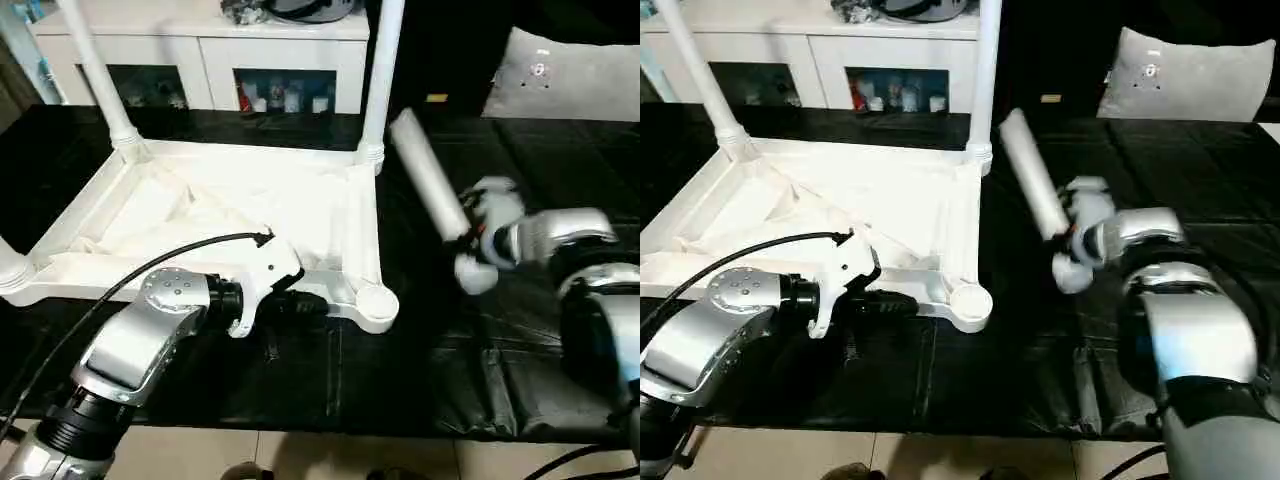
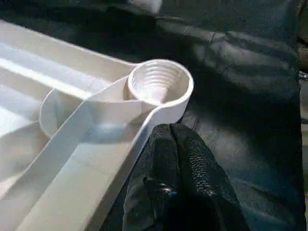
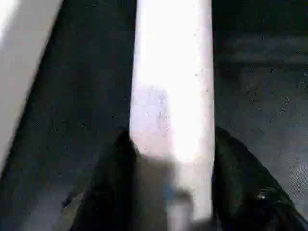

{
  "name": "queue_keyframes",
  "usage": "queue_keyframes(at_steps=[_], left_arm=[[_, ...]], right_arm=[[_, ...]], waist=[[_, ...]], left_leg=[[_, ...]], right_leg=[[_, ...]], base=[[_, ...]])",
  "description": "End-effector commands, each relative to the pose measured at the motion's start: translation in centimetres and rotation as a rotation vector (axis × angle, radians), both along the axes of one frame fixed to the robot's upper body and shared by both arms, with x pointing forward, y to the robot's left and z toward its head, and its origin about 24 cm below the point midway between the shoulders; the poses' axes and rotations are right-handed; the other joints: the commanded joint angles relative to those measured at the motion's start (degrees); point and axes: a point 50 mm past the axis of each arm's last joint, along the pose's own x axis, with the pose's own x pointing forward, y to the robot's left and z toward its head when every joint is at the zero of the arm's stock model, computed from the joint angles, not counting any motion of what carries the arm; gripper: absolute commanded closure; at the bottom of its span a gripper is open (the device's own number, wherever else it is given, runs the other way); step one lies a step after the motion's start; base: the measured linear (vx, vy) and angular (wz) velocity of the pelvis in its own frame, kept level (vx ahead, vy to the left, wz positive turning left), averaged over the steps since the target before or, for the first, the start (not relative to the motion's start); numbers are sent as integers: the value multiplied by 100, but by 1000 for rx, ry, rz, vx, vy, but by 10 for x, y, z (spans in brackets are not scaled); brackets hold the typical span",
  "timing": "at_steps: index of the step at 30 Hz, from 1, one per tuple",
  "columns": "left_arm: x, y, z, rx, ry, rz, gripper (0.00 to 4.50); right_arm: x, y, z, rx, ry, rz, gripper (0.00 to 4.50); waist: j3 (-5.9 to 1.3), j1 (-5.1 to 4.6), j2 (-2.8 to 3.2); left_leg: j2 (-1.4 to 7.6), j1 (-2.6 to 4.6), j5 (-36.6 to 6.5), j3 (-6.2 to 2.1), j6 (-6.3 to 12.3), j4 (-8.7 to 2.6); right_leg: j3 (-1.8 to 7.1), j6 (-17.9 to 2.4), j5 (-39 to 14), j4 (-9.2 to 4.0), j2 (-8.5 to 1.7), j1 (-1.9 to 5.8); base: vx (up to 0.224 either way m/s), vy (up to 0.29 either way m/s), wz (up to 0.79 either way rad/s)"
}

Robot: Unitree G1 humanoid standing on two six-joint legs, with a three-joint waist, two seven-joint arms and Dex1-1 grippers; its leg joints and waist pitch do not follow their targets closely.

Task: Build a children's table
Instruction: Pick table leg

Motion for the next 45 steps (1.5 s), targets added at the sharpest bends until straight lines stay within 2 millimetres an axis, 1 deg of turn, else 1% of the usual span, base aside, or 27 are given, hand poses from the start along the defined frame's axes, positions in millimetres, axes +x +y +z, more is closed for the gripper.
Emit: queue_keyframes(at_steps=[1, 2, 3, 4, 5, 6, 7, 8, 9, 10, 13, 15, 16, 18, 20, 21, 22, 23, 26, 27, 28, 29, 33, 39, 40, 41, 45], left_arm=[[4, -5, 6, -14, -41, 0, 409], [5, -6, 7, -27, -47, 0, 409], [5, -6, 7, -33, -49, -1, 409], [7, -7, 9, -49, -63, 10, 409], [10, -8, 10, -63, -79, 23, 409], [12, -8, 12, -74, -92, 32, 409], [15, -9, 14, -93, -111, 48, 409], [17, -9, 16, -110, -123, 64, 409], [25, -11, 24, -158, -162, 102, 409], [28, -12, 28, -180, -180, 117, 409], [41, -15, 46, -293, -201, 193, 409], [46, -18, 58, -381, -188, 223, 409], [48, -22, 70, -475, -171, 234, 409], [49, -25, 78, -554, -137, 237, 409], [50, -27, 85, -618, -112, 240, 409], [50, -29, 90, -666, -90, 238, 402], [51, -30, 94, -697, -76, 238, 386], [49, -34, 104, -785, -33, 206, 370], [47, -38, 112, -859, 11, 180, 363], [46, -39, 115, -884, 27, 170, 363], [46, -40, 117, -906, 37, 160, 344], [45, -41, 119, -924, 50, 149, 333], [42, -44, 121, -932, 77, 114, 325], [41, -49, 121, -925, 106, 98, 325], [41, -50, 119, -916, 112, 101, 325], [41, -52, 117, -899, 111, 117, 325], [42, -54, 111, -859, 106, 139, 325]], right_arm=[[7, -10, 18, 122, -143, -112, 257], [10, -13, 27, 195, -244, -142, 257], [11, -14, 32, 230, -299, -157, 257], [13, -19, 40, 224, -412, -181, 257], [12, -20, 45, 223, -482, -195, 257], [12, -21, 48, 236, -515, -204, 257], [11, -21, 54, 263, -569, -214, 257], [10, -19, 58, 292, -606, -216, 257], [5, -12, 65, 368, -672, -185, 257], [2, -9, 66, 381, -691, -174, 257], [-13, 12, 70, 534, -751, 51, 257], [-29, 28, 71, 614, -822, 234, 257], [-42, 39, 71, 698, -845, 348, 257], [-51, 46, 69, 757, -838, 423, 257], [-59, 51, 69, 804, -826, 485, 257], [-65, 56, 68, 829, -810, 534, 257], [-70, 59, 68, 845, -799, 562, 257], [-80, 65, 65, 882, -759, 637, 257], [-87, 69, 63, 913, -730, 696, 257], [-90, 71, 63, 922, -718, 716, 257], [-92, 73, 62, 924, -710, 735, 257], [-93, 74, 62, 930, -700, 751, 257], [-97, 78, 60, 939, -669, 801, 257], [-100, 84, 55, 856, -639, 830, 257], [-100, 87, 53, 799, -640, 831, 257], [-98, 93, 49, 715, -649, 827, 257], [-97, 106, 42, 628, -658, 826, 258]], waist=[[-462, 4, -9], [-466, 10, 36], [-462, 3, 12], [-476, 16, 68], [-472, 4, 71], [-477, -10, 19], [-471, -6, 11], [-458, -8, 79], [-466, -18, 85], [-487, -20, 80], [-494, 4, 104], [-496, 41, 108], [-499, 53, 121], [-503, 60, 102], [-493, 85, 97], [-487, 80, 58], [-477, 129, 78], [-481, 133, 38], [-483, 207, 7], [-479, 220, 18], [-474, 228, 20], [-472, 233, -13], [-470, 262, 5], [-467, 270, 9], [-474, 282, 26], [-468, 278, 18], [-454, 248, 24]], left_leg=[[209, 68, -965, -22, 100, -321], [205, 59, -975, -24, 122, -318], [203, 56, -1014, -17, 145, -319], [210, 64, -1038, -31, 159, -314], [199, 59, -1032, -33, 170, -315], [187, 52, -959, -26, 217, -313], [170, 46, -911, -28, 245, -320], [170, 47, -937, -23, 282, -323], [164, 45, -929, -36, 279, -319], [167, 47, -865, -56, 311, -329], [152, 40, -779, -42, 415, -319], [183, 29, -765, -53, 493, -320], [183, 39, -764, -44, 521, -317], [187, 21, -718, -56, 529, -317], [184, 30, -763, -59, 503, -317], [180, 29, -768, -47, 497, -322], [171, 32, -756, -52, 464, -321], [175, 33, -760, -52, 451, -326], [181, 41, -683, -51, 408, -328], [183, 39, -690, -62, 404, -330], [183, 36, -701, -62, 388, -334], [176, 29, -694, -54, 384, -333], [171, 26, -634, -60, 354, -338], [179, 24, -636, -69, 297, -350], [181, 23, -615, -73, 288, -348], [180, 19, -645, -71, 258, -352], [174, 28, -769, -73, 187, -367]], right_leg=[[229, -1428, -1031, -351, -306, 359], [226, -1438, -993, -347, -312, 366], [222, -1415, -1021, -370, -314, 365], [217, -1413, -1030, -355, -329, 364], [209, -1384, -1030, -365, -318, 370], [206, -1379, -980, -369, -300, 376], [206, -1355, -980, -380, -288, 394], [203, -1302, -1050, -419, -295, 382], [200, -1283, -1059, -400, -291, 403], [185, -1230, -1053, -400, -283, 413], [190, -1270, -996, -416, -278, 439], [178, -1256, -1063, -433, -296, 436], [174, -1259, -1111, -442, -292, 430], [172, -1277, -1137, -435, -301, 436], [171, -1224, -1450, -475, -312, 405], [173, -1167, -1540, -495, -300, 401], [175, -1049, -1771, -521, -308, 393], [172, -1003, -1845, -522, -309, 389], [178, -950, -1909, -515, -317, 372], [178, -942, -1954, -524, -324, 368], [180, -899, -2004, -534, -329, 366], [182, -836, -2059, -546, -327, 365], [188, -662, -2186, -562, -327, 357], [189, -544, -2196, -576, -322, 347], [192, -533, -2163, -569, -329, 349], [191, -511, -2185, -575, -329, 345], [193, -432, -2363, -599, -329, 329]], base=[[0, 0, 0], [0, 0, 0], [0, 0, 0], [0, 0, 0], [0, 0, 0], [0, 0, 0], [0, 0, 0], [0, 0, 0], [0, 0, 0], [0, 0, 0], [0, 0, 0], [0, 0, 0], [0, 0, 0], [0, 0, 0], [0, 0, 0], [0, 0, 0], [0, 0, 0], [0, 0, 0], [0, 0, 0], [0, 0, 0], [0, 0, 0], [0, 0, 0], [0, 0, 0], [0, 0, 0], [0, 0, 0], [0, 0, 0], [0, 0, 0]])
